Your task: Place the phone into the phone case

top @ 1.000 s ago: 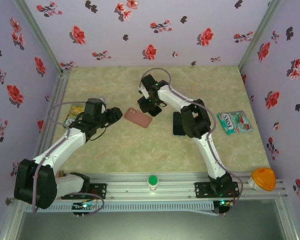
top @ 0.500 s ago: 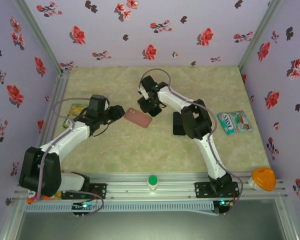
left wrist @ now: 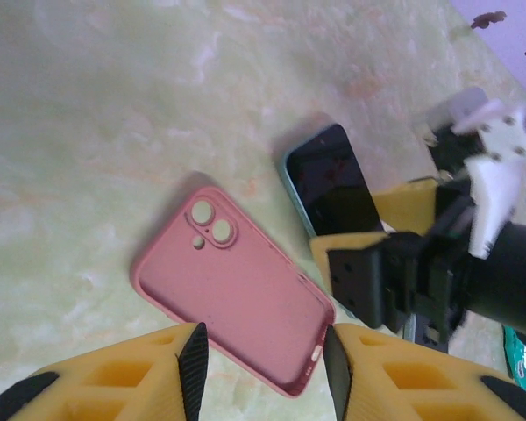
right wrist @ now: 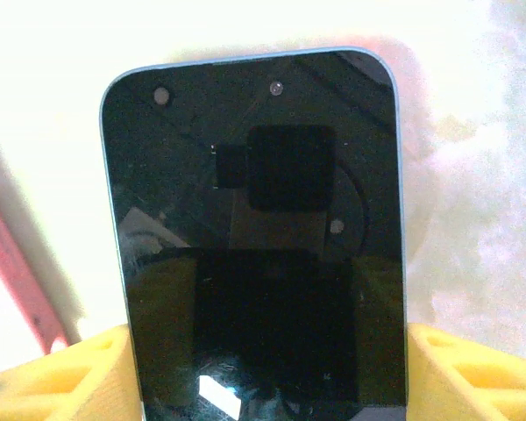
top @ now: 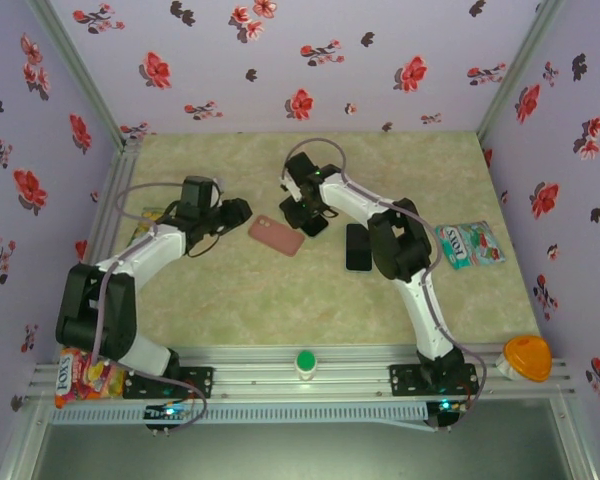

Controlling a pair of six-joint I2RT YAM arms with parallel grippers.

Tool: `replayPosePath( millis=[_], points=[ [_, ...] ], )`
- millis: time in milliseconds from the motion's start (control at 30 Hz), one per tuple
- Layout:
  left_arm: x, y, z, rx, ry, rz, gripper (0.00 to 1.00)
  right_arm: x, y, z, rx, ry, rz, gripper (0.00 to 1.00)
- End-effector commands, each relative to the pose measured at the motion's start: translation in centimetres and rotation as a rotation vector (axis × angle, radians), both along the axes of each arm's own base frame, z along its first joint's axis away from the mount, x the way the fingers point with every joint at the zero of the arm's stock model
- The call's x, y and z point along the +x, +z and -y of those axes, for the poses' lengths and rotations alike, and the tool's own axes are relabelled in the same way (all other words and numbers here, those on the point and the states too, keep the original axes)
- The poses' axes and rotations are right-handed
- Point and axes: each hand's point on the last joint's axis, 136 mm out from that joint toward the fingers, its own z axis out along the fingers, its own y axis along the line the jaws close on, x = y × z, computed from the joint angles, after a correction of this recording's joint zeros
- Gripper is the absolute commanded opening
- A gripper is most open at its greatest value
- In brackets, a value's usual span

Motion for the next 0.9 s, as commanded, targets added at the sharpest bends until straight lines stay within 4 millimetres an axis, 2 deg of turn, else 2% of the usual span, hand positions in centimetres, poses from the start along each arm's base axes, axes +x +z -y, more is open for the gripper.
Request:
replayPosePath(
  millis=[0, 200, 467, 867],
  points=[
    [1.4, 0.9, 0.0, -0.031, -0.036, 0.041, 0.43, -0.3, 4.2, 0.0, 0.04, 0.013, 0.056, 0.66],
    [2.3, 0.4, 1.1, -0.057, -0.115, 0.03, 0.43, -1.3, 5.8, 0.4, 0.069, 0.012, 0.06, 0.66],
    [3.4, -0.9, 3.5, -0.139, -0.225, 0.007, 0.42, -4.0, 7.2, 0.4, 0.115, 0.031, 0.043, 0.66],
    [3.2, -1.7, 6.1, -0.259, -0.377, -0.013, 0.45, -8.1, 7.4, 0.0, 0.102, 0.079, 0.026, 0.65]
  ],
)
